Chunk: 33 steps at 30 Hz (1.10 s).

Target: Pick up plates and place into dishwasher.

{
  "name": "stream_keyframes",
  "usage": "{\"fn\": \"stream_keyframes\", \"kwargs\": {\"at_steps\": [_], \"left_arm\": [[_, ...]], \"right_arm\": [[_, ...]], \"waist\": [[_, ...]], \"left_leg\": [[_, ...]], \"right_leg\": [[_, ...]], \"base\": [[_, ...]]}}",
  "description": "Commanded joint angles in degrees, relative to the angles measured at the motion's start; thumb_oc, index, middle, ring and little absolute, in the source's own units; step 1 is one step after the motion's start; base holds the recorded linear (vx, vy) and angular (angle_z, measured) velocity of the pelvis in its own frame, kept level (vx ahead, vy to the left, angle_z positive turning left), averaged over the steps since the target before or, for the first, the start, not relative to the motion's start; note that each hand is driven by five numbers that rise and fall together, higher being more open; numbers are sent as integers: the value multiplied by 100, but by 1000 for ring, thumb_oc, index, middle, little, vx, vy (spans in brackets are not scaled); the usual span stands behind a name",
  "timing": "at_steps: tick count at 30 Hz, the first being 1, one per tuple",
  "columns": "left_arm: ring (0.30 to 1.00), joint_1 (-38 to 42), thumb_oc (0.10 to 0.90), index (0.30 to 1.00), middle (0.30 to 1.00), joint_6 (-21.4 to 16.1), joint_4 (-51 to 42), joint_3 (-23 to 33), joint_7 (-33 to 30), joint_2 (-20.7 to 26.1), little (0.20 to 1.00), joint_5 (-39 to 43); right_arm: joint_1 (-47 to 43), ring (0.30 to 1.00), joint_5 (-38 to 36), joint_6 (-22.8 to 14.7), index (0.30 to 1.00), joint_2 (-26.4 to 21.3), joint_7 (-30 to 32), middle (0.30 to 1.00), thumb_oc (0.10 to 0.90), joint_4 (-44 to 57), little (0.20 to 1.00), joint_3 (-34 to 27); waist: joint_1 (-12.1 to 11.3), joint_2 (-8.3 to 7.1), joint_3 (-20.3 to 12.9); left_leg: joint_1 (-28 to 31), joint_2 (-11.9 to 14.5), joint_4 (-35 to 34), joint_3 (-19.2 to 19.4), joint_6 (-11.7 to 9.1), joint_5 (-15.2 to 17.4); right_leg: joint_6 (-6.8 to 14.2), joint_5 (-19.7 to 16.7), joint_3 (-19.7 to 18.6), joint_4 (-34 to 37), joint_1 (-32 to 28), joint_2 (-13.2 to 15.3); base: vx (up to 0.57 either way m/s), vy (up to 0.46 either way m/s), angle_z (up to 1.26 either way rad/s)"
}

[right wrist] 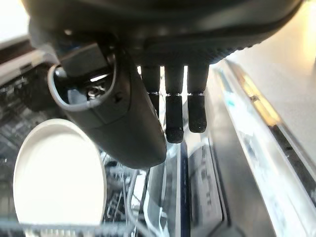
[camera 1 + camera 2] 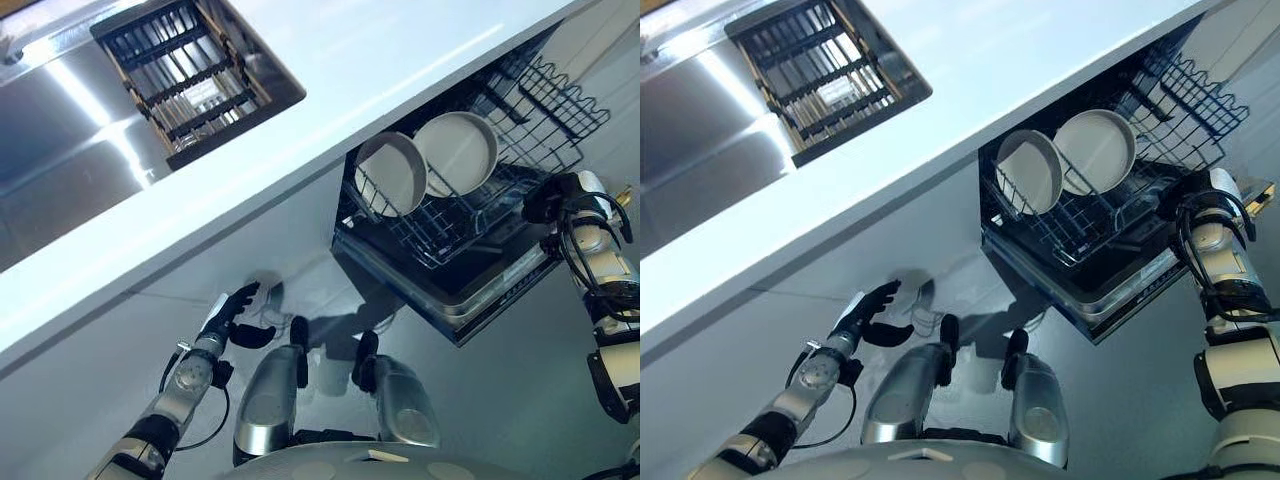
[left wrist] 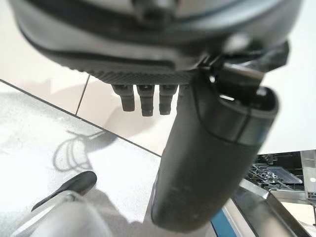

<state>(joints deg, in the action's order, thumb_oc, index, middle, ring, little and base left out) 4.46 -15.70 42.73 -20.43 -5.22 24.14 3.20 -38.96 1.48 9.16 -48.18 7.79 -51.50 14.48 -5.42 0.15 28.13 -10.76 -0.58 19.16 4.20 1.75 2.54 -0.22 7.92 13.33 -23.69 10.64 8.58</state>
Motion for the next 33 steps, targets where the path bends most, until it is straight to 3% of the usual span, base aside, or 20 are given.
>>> {"fn": "stream_keyframes", "kwargs": {"at_steps": [1,11,23,33], "left_arm": [[900,-305,800,900,900,-620,-663,-172,-55,218,900,258],[900,-431,800,900,900,-812,-935,-185,-164,350,900,422],[900,-491,800,900,900,-888,-1112,-263,-186,420,900,523],[900,-548,800,900,900,-843,-1283,-331,-178,480,900,557]], "right_arm": [[-407,300,321,-134,300,-366,178,300,100,93,200,164],[-353,300,428,-34,300,-160,24,300,100,-363,200,120],[-460,300,292,188,300,99,-477,300,100,-1321,200,194],[-712,300,-234,-76,300,300,-792,300,100,-1485,200,292]], "waist": [[-74,74,-355],[-118,137,-197],[-203,232,-64],[-297,300,-31]], "left_leg": [[-377,27,1313,-150,37,996],[-710,-17,2056,-167,214,1321],[-977,-32,2397,-172,281,1368],[-1044,-59,2573,-253,287,1396]], "right_leg": [[-198,387,162,-947,-95,88],[-258,679,76,-1833,336,247],[-261,771,63,-2296,726,291],[-283,846,54,-2512,803,333]], "base": [[18,41,8],[18,18,2],[3,0,0],[33,-17,5]]}}
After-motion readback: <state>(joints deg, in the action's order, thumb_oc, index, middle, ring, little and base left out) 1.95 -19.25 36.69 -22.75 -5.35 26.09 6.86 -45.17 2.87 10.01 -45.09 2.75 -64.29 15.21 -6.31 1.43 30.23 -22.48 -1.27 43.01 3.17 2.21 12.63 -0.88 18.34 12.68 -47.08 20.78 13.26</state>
